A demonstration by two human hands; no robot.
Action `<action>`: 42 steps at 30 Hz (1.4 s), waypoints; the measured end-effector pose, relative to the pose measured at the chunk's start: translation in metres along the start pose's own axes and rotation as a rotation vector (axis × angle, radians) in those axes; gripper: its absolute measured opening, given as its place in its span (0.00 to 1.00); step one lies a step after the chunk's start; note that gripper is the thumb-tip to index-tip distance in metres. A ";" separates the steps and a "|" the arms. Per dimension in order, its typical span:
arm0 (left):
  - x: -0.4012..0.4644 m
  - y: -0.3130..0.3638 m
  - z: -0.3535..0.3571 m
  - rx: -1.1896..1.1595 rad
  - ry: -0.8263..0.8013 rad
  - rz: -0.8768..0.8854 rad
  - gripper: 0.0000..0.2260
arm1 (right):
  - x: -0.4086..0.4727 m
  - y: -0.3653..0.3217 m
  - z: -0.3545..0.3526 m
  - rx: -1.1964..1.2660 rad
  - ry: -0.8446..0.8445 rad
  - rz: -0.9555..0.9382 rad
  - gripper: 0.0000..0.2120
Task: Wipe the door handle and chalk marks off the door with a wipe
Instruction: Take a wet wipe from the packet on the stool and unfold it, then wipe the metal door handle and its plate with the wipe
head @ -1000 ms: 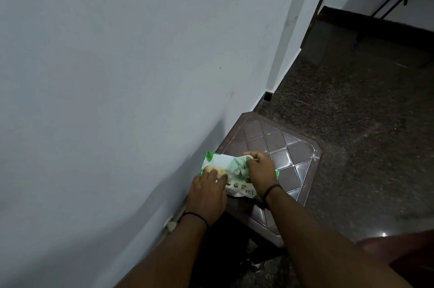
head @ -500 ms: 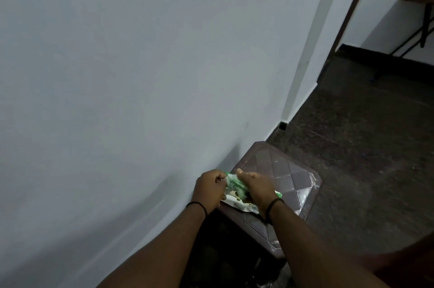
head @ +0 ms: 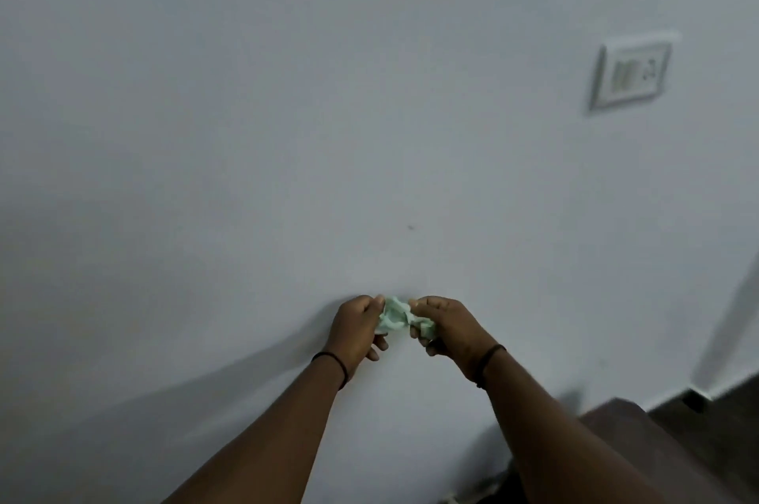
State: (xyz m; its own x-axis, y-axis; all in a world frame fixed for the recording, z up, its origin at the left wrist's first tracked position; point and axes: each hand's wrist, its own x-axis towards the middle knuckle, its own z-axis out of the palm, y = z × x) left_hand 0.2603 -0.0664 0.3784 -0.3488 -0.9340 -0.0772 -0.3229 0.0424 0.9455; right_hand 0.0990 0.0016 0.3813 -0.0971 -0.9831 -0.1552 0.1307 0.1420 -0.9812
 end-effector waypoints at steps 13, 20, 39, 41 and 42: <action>-0.259 0.029 -0.256 -0.139 0.654 0.128 0.07 | -0.097 -0.103 0.312 -0.159 -0.708 -0.171 0.09; -0.425 0.055 -0.333 -0.005 1.161 0.266 0.13 | -0.216 -0.138 0.456 -0.242 -0.903 -0.418 0.03; -0.664 0.066 -0.291 0.715 2.002 0.339 0.07 | -0.412 -0.118 0.575 0.428 -1.484 -0.545 0.09; -0.666 0.059 -0.279 0.561 2.041 0.308 0.05 | -0.419 -0.106 0.572 0.383 -1.473 -0.607 0.05; -0.669 0.056 -0.273 0.454 2.053 0.304 0.05 | -0.425 -0.097 0.570 0.367 -1.460 -0.651 0.05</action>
State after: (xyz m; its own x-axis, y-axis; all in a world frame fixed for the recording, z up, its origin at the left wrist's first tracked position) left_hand 0.7153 0.4638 0.5689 0.7004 0.1698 0.6933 -0.7031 -0.0031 0.7111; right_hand 0.6896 0.3396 0.6078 0.7042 -0.1628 0.6911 0.6772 -0.1386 -0.7227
